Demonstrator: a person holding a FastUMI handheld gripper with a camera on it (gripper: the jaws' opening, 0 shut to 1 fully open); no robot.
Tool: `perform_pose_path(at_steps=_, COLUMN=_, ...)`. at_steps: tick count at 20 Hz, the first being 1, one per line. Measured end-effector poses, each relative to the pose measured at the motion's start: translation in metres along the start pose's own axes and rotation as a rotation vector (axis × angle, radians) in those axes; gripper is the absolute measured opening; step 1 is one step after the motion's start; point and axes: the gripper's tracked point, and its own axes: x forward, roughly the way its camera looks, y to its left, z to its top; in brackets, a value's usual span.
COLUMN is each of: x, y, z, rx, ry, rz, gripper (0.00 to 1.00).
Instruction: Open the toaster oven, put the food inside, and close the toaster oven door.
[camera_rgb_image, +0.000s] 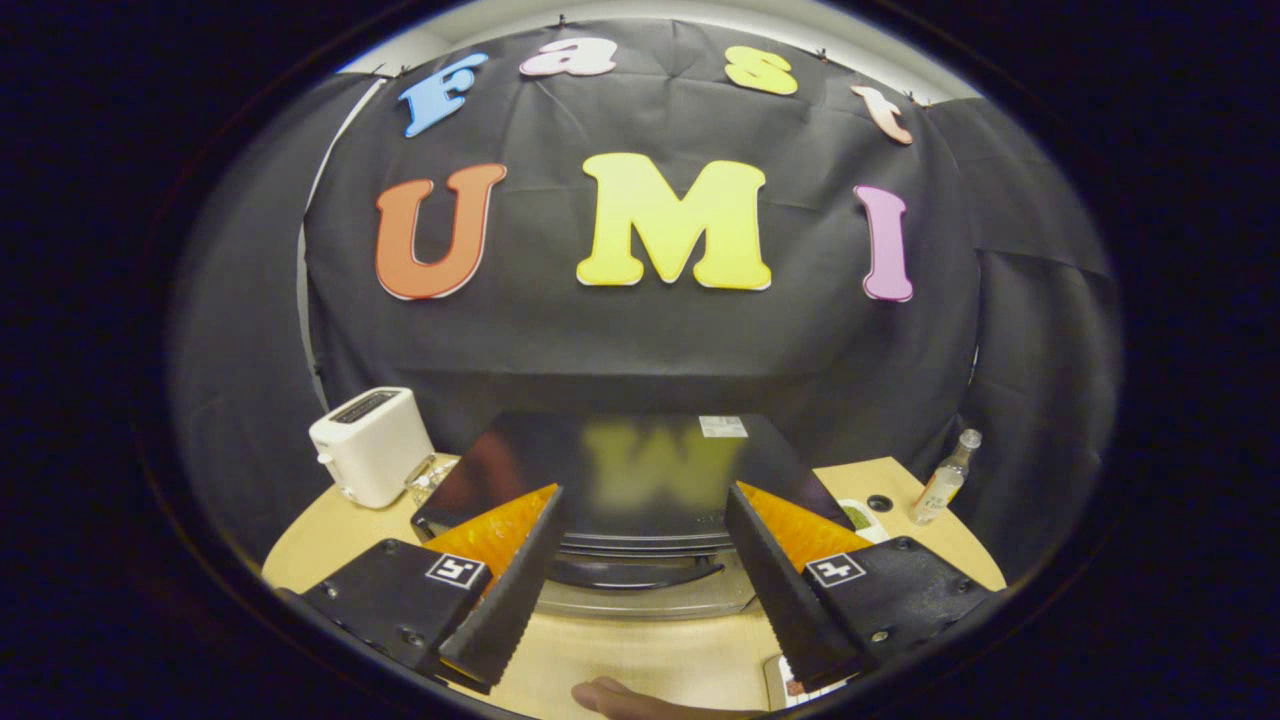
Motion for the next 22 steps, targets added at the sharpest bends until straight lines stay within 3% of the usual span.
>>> perform_pose_path(at_steps=5, x=0.025, y=0.005, z=-0.037, rx=0.001, ry=0.139, rz=0.039, gripper=1.0)
perform_pose_path(at_steps=12, x=0.019, y=0.006, z=-0.039, rx=0.048, ry=0.126, rz=0.045, gripper=1.0)
perform_pose_path(at_steps=22, x=-0.033, y=0.003, z=-0.078, rx=-0.026, ry=0.048, rz=0.048, gripper=1.0)
